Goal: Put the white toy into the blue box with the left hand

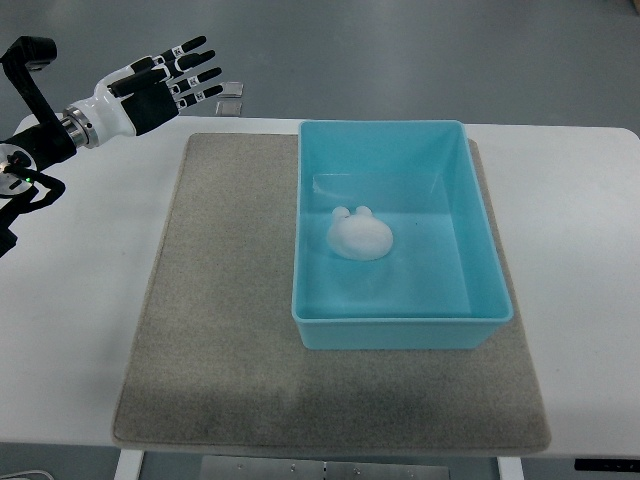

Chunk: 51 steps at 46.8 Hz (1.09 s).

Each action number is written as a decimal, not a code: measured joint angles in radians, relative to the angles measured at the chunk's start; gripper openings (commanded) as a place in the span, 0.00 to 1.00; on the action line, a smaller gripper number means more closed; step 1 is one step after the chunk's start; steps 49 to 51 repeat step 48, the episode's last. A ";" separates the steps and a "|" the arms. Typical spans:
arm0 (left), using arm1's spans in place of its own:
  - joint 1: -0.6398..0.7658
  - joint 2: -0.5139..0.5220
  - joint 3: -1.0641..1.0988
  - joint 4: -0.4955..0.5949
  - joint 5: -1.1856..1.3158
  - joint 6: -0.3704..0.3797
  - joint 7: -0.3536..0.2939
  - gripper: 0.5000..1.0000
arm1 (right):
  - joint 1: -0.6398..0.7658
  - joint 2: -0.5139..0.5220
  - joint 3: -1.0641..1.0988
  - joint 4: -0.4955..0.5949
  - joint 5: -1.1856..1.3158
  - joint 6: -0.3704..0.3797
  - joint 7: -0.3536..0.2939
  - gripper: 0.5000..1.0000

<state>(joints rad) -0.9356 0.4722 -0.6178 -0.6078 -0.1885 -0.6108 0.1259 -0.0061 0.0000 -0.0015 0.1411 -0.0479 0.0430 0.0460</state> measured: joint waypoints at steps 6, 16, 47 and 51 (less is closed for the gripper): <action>0.020 0.004 -0.006 0.000 0.000 0.000 -0.001 0.99 | 0.000 0.000 0.000 0.000 -0.001 0.000 0.000 0.87; 0.061 0.004 -0.061 -0.001 0.006 0.000 -0.017 0.99 | 0.000 0.000 0.000 0.000 0.000 0.000 0.000 0.87; 0.063 0.008 -0.065 -0.011 0.015 0.000 -0.020 0.99 | -0.001 0.000 0.003 0.010 0.002 0.012 0.000 0.87; 0.063 0.008 -0.065 -0.011 0.015 0.000 -0.021 0.99 | -0.001 0.000 0.003 0.012 0.002 0.012 0.000 0.87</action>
